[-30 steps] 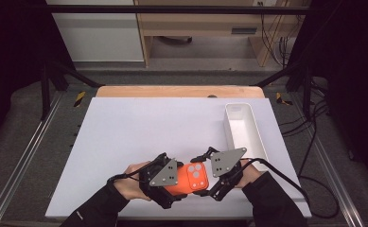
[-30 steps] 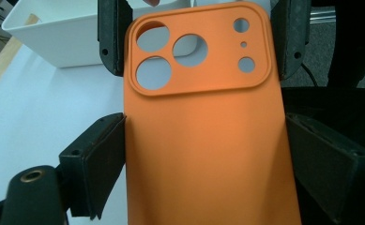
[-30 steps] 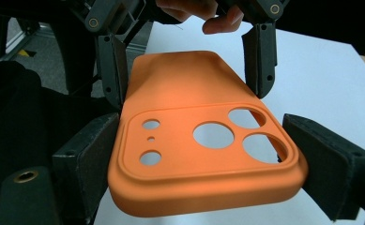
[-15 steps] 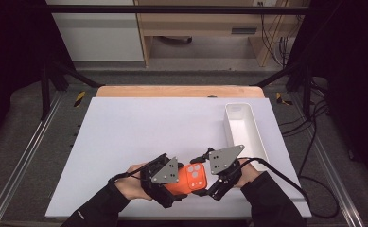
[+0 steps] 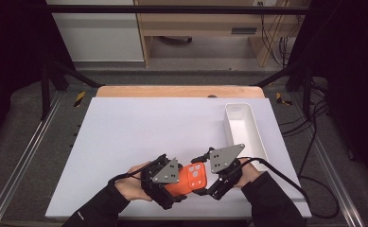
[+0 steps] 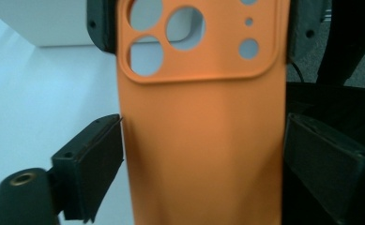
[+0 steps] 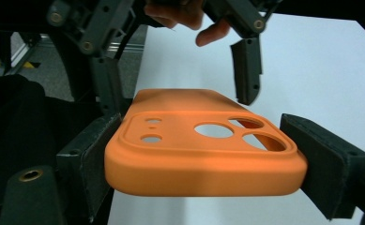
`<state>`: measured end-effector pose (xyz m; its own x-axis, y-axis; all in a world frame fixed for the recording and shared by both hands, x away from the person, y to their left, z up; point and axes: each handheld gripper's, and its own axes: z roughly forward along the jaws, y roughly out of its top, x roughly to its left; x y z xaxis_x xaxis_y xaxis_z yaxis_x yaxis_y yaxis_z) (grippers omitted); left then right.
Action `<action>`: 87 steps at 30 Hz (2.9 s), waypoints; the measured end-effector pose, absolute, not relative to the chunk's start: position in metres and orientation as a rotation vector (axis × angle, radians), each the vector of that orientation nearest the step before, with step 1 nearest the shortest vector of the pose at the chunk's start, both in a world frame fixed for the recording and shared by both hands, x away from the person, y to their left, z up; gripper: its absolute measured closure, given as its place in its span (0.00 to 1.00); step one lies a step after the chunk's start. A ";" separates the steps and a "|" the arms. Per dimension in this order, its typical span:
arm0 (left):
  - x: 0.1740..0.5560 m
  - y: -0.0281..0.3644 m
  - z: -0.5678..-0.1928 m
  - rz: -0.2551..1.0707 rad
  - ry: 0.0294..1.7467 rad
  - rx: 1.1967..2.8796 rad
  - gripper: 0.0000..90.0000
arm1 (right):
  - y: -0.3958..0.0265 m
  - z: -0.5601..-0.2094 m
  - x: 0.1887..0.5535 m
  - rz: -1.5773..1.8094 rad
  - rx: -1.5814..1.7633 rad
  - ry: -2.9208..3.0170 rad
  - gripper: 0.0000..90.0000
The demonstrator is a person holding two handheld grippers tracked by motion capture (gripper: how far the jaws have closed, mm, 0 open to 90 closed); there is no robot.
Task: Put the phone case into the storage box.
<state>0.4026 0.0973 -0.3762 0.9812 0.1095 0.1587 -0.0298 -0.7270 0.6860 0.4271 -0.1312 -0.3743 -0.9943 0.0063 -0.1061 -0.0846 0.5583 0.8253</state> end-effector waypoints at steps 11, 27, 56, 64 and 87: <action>0.409 0.117 -0.385 0.240 0.196 2.315 0.00 | -0.134 -0.371 0.430 1.380 -0.011 2.684 0.18; 0.417 0.112 -0.397 0.149 0.205 2.378 0.00 | -0.137 -0.358 0.429 1.266 -0.002 2.721 0.18; 0.428 0.078 -0.413 0.123 0.133 2.562 0.01 | -0.111 -0.341 0.433 0.948 -0.070 2.849 0.18; 0.430 0.073 -0.418 0.121 0.128 2.597 0.02 | -0.101 -0.341 0.433 0.901 -0.093 2.873 0.18; 0.429 0.067 -0.420 0.116 0.084 2.631 0.16 | -0.090 -0.339 0.430 0.863 -0.134 2.887 0.18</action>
<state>0.4286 0.0673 -0.4199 0.9945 0.0807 0.0668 0.0380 -0.8724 0.4873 0.4301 -0.0899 -0.3391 -0.9883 -0.0490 -0.1446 -0.1204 0.8329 0.5402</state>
